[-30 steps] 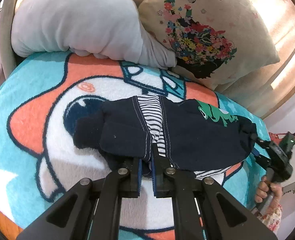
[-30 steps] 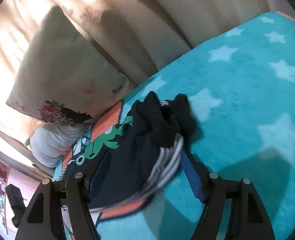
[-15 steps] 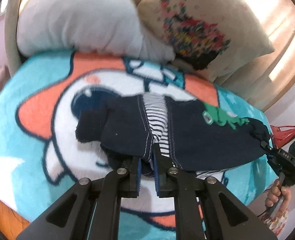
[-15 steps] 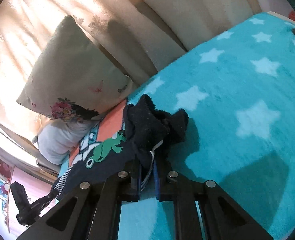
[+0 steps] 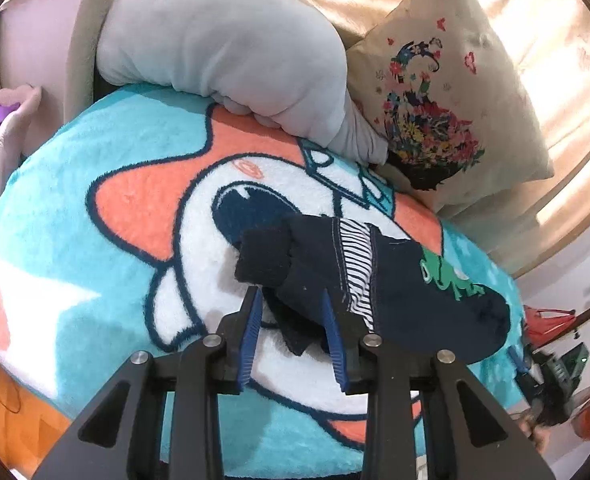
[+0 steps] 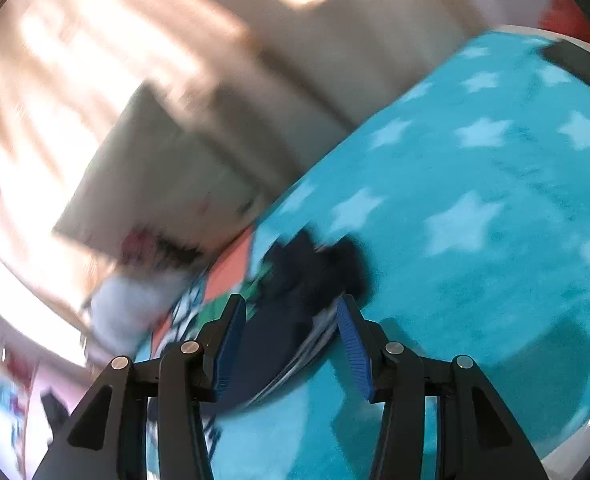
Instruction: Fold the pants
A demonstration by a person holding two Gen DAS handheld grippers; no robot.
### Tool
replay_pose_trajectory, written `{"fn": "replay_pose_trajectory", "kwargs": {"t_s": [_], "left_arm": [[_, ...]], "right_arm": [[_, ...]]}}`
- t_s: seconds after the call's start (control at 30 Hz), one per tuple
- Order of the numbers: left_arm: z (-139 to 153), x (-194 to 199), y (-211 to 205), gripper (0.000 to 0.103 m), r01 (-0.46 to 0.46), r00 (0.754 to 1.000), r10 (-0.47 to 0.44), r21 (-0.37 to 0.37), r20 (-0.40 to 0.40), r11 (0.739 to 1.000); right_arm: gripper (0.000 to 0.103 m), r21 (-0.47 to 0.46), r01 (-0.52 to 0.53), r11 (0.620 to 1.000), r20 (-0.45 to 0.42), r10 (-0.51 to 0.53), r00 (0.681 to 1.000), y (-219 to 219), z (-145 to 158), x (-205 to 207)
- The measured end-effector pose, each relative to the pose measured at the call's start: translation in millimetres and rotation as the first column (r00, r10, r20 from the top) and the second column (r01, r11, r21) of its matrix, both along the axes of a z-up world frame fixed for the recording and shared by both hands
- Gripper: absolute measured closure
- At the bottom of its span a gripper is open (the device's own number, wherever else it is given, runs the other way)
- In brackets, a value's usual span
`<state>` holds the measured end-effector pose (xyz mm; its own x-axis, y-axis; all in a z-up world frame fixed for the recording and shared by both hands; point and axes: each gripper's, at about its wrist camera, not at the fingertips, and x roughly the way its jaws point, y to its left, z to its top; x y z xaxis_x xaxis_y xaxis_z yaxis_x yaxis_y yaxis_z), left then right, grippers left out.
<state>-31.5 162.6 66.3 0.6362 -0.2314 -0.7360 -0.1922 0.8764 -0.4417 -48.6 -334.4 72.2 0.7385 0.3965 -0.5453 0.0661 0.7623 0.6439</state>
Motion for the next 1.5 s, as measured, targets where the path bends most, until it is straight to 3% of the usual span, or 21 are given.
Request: {"fn": "replay_pose_trajectory", "kwargs": {"t_s": [0.07, 0.17, 0.23, 0.43, 0.53, 0.7, 0.83, 0.9, 1.03, 1.1, 1.2, 1.33, 1.5], "left_arm": [[-0.4, 0.4, -4.4, 0.073, 0.012, 1.000, -0.012, 0.007, 0.000, 1.000], [-4.9, 3.4, -13.1, 0.073, 0.035, 0.999, -0.035, -0.001, -0.015, 0.999], [-11.0, 10.2, -18.2, 0.073, 0.050, 0.998, -0.050, -0.010, -0.037, 0.999], [-23.6, 21.3, -22.6, 0.073, 0.059, 0.995, -0.063, -0.059, -0.079, 0.997], [-21.0, 23.8, -25.1, 0.073, 0.069, 0.995, -0.074, -0.075, -0.070, 0.995], [-10.5, 28.9, -30.1, 0.073, 0.093, 0.995, -0.097, -0.085, -0.036, 0.992], [-12.0, 36.7, -35.6, 0.073, 0.106, 0.992, -0.111, -0.093, -0.053, 0.990], [-13.4, 39.3, -38.9, 0.073, 0.114, 0.991, -0.120, -0.090, -0.060, 0.989], [-15.3, 44.2, -45.4, 0.073, 0.131, 0.988, -0.137, -0.075, -0.075, 0.989], [-14.7, 45.6, -47.4, 0.094, 0.130, 0.988, -0.134, -0.060, -0.081, 0.990], [-9.2, 43.0, -43.5, 0.098, 0.113, 0.991, -0.118, -0.075, -0.057, 0.991], [3.0, 36.2, -38.1, 0.098, 0.100, 0.995, -0.101, -0.099, -0.011, 0.990], [19.5, 31.3, -39.9, 0.098, 0.115, 0.993, -0.111, -0.115, 0.036, 0.987]], "right_arm": [[0.051, -0.095, -0.047, 0.994, -0.072, 0.040, 0.997, 21.3, -7.5, 2.5], [0.050, -0.298, -0.089, 0.950, -0.185, 0.034, 0.982, 48.5, -23.2, 7.2], [0.045, -0.379, -0.098, 0.920, -0.167, 0.036, 0.985, 59.1, -26.6, 2.8], [0.010, -0.386, -0.123, 0.914, -0.122, 0.081, 0.989, 73.1, -32.6, -3.3], [0.001, -0.387, -0.141, 0.911, -0.106, 0.108, 0.988, 78.7, -34.4, -6.0], [0.001, -0.426, -0.132, 0.895, -0.100, 0.098, 0.990, 91.4, -33.6, -4.0], [0.001, -0.417, -0.153, 0.896, -0.104, 0.121, 0.987, 90.0, -33.2, -2.4], [0.001, -0.373, -0.155, 0.915, -0.105, 0.125, 0.987, 83.0, -31.0, -2.9], [0.014, -0.233, -0.162, 0.959, -0.070, 0.150, 0.986, 68.7, -21.1, -7.0], [0.016, -0.185, -0.185, 0.965, -0.049, 0.179, 0.983, 68.8, -16.6, -8.7], [0.018, -0.076, -0.255, 0.964, -0.022, 0.254, 0.967, 75.2, -11.9, -6.9], [0.020, 0.065, -0.384, 0.921, 0.011, 0.384, 0.923, 97.5, -11.0, 0.7], [0.020, 0.283, -0.533, 0.797, 0.029, 0.549, 0.836, 143.8, -26.3, 19.8]]}}
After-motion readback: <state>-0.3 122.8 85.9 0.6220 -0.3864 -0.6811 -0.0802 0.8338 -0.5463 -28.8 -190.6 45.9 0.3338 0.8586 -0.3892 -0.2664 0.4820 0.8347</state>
